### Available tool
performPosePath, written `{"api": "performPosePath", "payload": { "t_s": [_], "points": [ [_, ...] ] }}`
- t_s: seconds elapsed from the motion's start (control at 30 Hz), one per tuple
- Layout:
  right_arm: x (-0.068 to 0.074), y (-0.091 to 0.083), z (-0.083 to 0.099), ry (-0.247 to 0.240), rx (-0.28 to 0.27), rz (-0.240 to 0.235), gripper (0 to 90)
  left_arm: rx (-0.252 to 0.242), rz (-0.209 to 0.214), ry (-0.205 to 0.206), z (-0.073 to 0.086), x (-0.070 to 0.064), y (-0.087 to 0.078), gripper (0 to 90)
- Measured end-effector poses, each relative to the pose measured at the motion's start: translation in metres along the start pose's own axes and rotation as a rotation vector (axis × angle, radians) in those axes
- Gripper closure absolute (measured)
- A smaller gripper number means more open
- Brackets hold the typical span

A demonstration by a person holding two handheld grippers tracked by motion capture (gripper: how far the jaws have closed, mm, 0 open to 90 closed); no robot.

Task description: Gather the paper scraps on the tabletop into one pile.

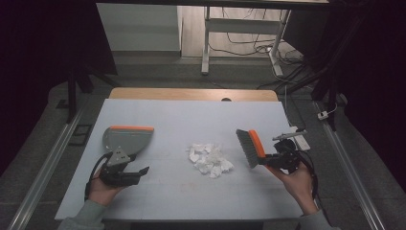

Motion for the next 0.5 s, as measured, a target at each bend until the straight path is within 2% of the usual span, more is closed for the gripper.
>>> {"api": "performPosePath", "payload": {
  "t_s": [0.1,0.23,0.5],
  "points": [
    [-0.001,-0.003,0.007,-0.017,-0.018,0.006,70.7,-0.002,-0.004,-0.007,0.001,0.002,-0.001,31.8],
    [-0.002,-0.006,0.017,-0.072,-0.029,0.033,70.7,-0.002,-0.008,-0.01,0.004,0.003,-0.004,31.9],
    [-0.008,-0.013,0.032,-0.08,-0.086,0.043,70.7,-0.007,-0.009,-0.025,0.006,0.008,-0.008,31.9]
  ]
}}
Point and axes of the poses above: each handheld gripper's, and its own axes: y roughly forward along the jaws, z roughly out of its underside, x roughly to its left, the point moved 3 cm from there along y, roughly forward along the jaws, and after that the axes turned 3 degrees about -y, right-handed, at the moved point
